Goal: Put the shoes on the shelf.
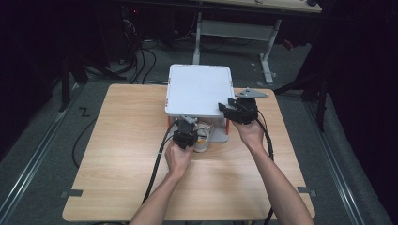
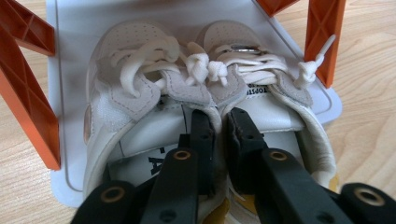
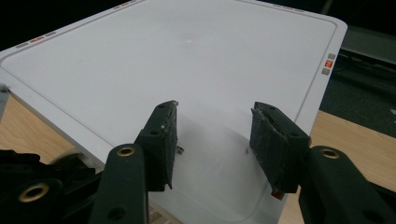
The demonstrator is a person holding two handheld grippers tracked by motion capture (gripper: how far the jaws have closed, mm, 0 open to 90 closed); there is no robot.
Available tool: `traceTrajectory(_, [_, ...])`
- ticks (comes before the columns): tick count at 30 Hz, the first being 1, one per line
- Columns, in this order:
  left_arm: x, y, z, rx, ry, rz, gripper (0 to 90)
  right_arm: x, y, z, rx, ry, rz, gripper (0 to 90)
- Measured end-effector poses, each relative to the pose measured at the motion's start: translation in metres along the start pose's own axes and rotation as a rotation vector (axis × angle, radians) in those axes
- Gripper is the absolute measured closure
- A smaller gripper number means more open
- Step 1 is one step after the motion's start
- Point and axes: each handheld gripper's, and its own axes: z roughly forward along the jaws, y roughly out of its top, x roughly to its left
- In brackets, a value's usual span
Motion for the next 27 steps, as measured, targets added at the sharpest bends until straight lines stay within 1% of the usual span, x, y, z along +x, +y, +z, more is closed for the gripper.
traceTrajectory(5, [0.001, -0.001, 0.0, -0.004, 0.003, 0.005, 69.4, 0.001, 0.0, 0.0, 0.001, -0.004, -0.002, 51.3])
traceTrajectory(6, [0.002, -0.001, 0.0, -0.012, -0.001, 0.015, 67.5, 0.001, 0.0, 0.0, 0.002, -0.005, -0.002, 51.3])
traceTrajectory(8, [0.003, 0.0, -0.001, -0.005, -0.012, 0.012, 60.0, 0.001, 0.0, 0.0, -0.003, -0.007, 0.005, 51.3])
traceTrajectory(11, [0.004, 0.0, -0.005, -0.013, -0.038, -0.001, 50.5, 0.002, -0.001, 0.0, -0.004, -0.009, 0.005, 51.3])
traceTrajectory(13, [0.003, 0.001, -0.008, -0.014, -0.047, 0.003, 44.9, 0.001, 0.0, 0.0, -0.003, -0.008, 0.003, 51.3])
traceTrajectory(14, [0.002, 0.001, -0.011, -0.025, -0.049, 0.007, 42.8, 0.001, 0.0, 0.0, -0.002, -0.005, 0.005, 51.3])
traceTrajectory(16, [0.001, 0.002, -0.017, -0.047, -0.06, 0.006, 41.0, 0.001, -0.001, 0.0, -0.004, -0.005, 0.006, 51.3])
traceTrajectory(18, [0.002, 0.005, -0.024, -0.072, -0.082, -0.002, 39.6, 0.002, -0.001, 0.0, -0.005, -0.006, 0.007, 51.3])
traceTrajectory(20, [0.001, 0.006, -0.03, -0.085, -0.096, -0.003, 38.3, 0.002, 0.0, 0.0, -0.005, -0.006, 0.007, 51.3])
traceTrajectory(21, [0.0, 0.006, -0.034, -0.091, -0.079, 0.0, 37.2, 0.001, 0.0, 0.0, -0.005, -0.006, 0.006, 51.3])
traceTrajectory(22, [-0.003, 0.006, -0.038, -0.105, -0.047, 0.016, 33.5, 0.001, 0.0, 0.0, -0.005, -0.005, 0.008, 51.3])
traceTrajectory(23, [-0.004, 0.006, -0.042, -0.115, -0.034, 0.033, 32.7, 0.001, 0.0, 0.0, -0.005, -0.005, 0.007, 51.3])
traceTrajectory(25, [-0.006, 0.006, -0.047, -0.112, -0.041, 0.052, 30.9, 0.002, -0.001, 0.001, -0.006, -0.005, 0.007, 51.3])
traceTrajectory(27, [-0.006, 0.004, -0.052, -0.097, -0.032, 0.071, 29.2, 0.002, 0.0, 0.001, -0.006, -0.007, 0.007, 51.3])
